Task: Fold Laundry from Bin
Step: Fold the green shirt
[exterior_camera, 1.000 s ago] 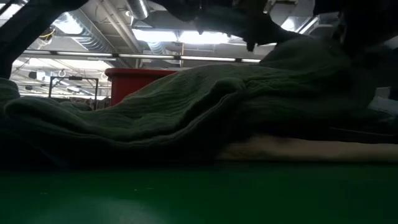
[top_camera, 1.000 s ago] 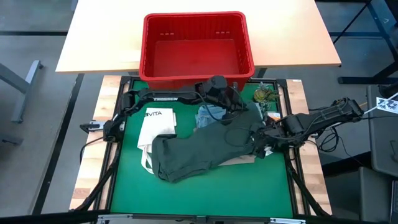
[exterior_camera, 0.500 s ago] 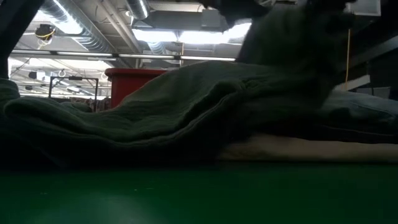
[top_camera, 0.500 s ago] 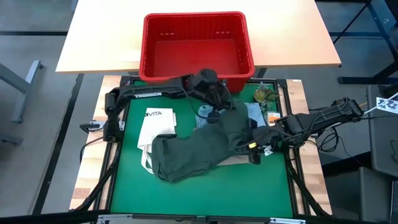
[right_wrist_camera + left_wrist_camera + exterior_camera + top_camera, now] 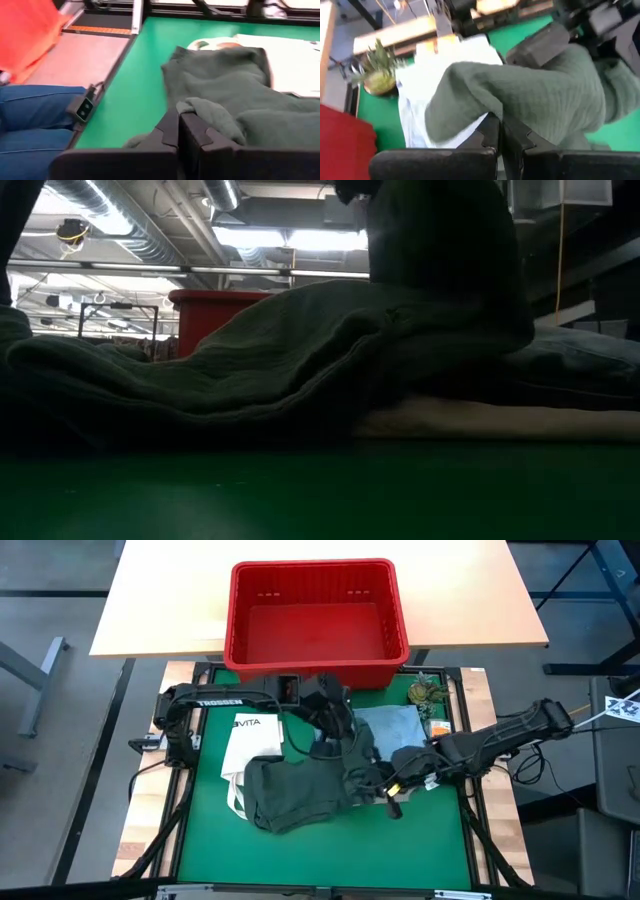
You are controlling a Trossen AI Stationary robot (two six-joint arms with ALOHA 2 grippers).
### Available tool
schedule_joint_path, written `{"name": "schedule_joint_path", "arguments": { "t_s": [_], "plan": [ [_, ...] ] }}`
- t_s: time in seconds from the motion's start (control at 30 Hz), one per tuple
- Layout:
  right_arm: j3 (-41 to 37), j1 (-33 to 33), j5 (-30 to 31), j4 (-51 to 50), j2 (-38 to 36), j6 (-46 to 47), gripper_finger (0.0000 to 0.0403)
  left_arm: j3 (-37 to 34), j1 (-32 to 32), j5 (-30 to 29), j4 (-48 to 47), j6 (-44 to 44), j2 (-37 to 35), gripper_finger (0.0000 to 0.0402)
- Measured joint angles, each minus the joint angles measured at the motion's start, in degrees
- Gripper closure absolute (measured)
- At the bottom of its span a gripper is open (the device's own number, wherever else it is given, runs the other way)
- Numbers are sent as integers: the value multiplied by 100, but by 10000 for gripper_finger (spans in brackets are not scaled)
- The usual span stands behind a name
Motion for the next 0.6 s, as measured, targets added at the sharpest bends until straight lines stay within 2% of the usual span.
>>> {"name": "schedule_joint_path", "arguments": {
  "t_s": [0.27,0.37,0.5,0.6],
  "plan": [
    [-2,0,-407,1289,697,-168,402,-2,-440,-391,-1250,-248,-343,401],
    [2,0,-652,1833,963,-168,402,-2,-598,-424,-1569,-498,-448,401],
    [-2,0,-964,2486,1370,-158,402,0,-803,-754,-2148,-965,-535,401],
    [-2,0,-1002,3028,1659,-153,402,0,-951,-865,-2570,-1319,-533,401]
  ]
}}
